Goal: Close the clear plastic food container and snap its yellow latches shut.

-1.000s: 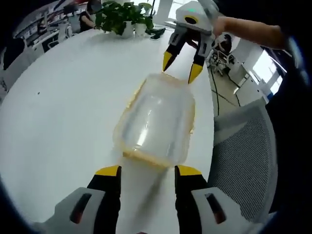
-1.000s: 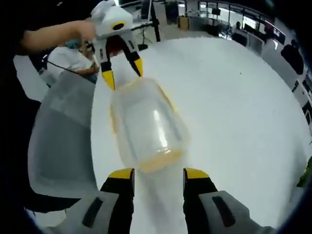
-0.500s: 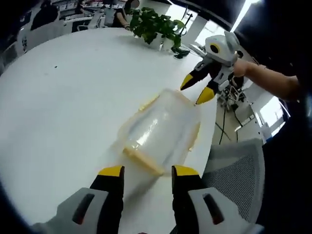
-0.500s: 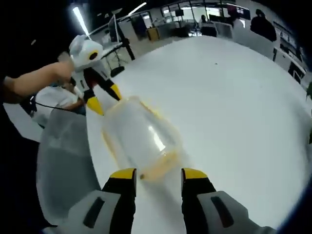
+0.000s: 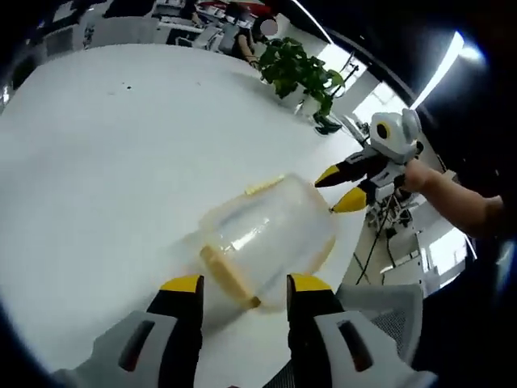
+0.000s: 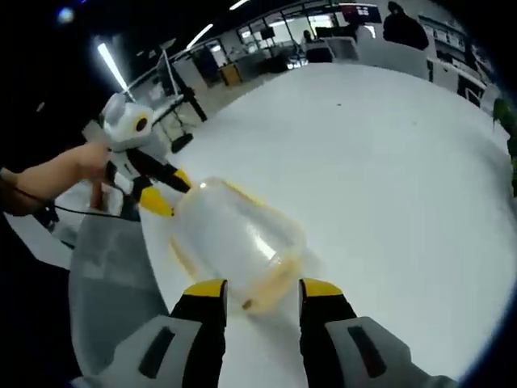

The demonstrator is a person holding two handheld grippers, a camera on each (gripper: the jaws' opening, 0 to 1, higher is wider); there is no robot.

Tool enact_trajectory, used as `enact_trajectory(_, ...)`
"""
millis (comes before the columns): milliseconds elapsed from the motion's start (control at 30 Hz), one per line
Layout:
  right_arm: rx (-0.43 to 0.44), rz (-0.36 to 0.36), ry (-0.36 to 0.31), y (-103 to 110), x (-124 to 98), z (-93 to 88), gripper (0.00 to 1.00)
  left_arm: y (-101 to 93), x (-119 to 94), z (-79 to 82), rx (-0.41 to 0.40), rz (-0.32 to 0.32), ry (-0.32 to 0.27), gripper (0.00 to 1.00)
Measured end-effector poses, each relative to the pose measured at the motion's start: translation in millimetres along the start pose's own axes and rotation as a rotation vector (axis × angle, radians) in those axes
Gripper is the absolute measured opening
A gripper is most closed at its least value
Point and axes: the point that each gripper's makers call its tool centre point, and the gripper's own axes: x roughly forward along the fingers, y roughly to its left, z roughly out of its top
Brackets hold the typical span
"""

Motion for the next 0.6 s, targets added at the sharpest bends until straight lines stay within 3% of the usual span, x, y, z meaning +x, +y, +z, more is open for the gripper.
enact_trajectory(233,0.046,-0.016,-0.021,0,2,-1.2,0.32,2.4,3,-5.8,-0.039,0.032,-0.004,0.39)
enact_trajectory(467,0.079,-0.021,-0.04,2,6,-1.2,0.27,-1.5,6,-1.9,0.029,0.051,-0.011,0.37)
enact_trajectory(600,0.079,-0.004,-0.028,5,10,-6.3,0.28,-0.6,8,-1.5,0.007,0.052,-0.003,0.37)
